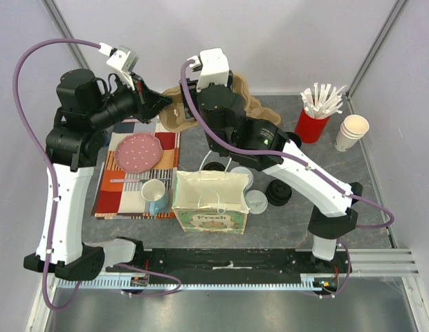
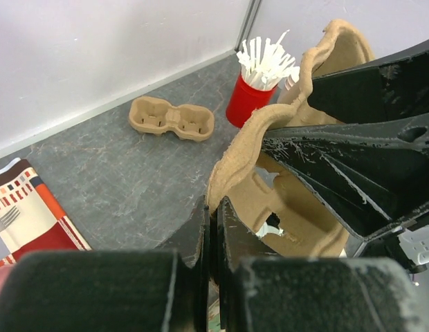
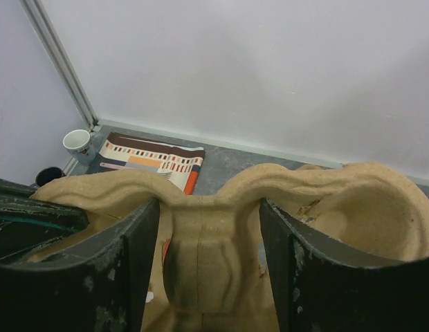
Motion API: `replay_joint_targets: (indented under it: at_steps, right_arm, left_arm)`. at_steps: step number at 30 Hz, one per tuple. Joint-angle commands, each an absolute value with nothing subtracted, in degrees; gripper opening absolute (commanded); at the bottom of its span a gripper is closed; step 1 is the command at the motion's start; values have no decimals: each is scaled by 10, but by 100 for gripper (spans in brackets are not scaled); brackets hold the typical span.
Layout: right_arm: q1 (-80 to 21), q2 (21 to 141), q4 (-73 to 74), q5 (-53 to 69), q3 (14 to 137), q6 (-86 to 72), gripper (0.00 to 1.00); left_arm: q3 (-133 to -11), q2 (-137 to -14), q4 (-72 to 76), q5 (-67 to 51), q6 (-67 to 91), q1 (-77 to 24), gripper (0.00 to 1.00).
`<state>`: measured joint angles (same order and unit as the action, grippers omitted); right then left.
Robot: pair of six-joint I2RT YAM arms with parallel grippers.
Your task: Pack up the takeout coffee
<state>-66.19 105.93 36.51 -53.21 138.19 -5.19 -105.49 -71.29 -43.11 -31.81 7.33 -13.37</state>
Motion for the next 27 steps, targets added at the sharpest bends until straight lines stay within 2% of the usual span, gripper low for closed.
replay_joint_targets:
  at_steps: [1, 2, 11, 16, 19, 20, 22, 23, 27]
  right_arm:
    - [-649, 1060, 348, -529, 1370, -60, 63]
    - [-649, 1060, 348, -532, 1368, -60, 58]
    - [-644, 1026, 330, -547, 1299, -54, 46]
    - [-645, 962, 283, -534, 1191, -74, 34]
    - [-645, 919, 251, -531, 1140, -79, 30]
    - [-645, 905, 247, -533, 1126, -81, 29]
    - [-644, 890, 245, -533, 1112, -83, 28]
    - [-644, 877, 244, -531, 1099, -88, 27]
    - [-644, 846, 239, -527, 1071, -88, 26]
  left_arm:
    - [-1049, -690, -413, -388, 45, -139, 2]
    - [-1046, -687, -415, -389, 43, -140, 2]
    - [-1059, -684, -424, -386, 28, -140, 2]
    - [-1062, -688, -425, -437, 40, -140, 2]
    - [-1063, -688, -430, -461, 45, -140, 16]
    - [-1063, -688, -430, -463, 44, -139, 27]
    - [-1063, -689, -432, -463, 40, -139, 42]
    - [-1064, -691, -433, -465, 38, -140, 54]
    - [-1070, -693, -449, -480, 14, -140, 73]
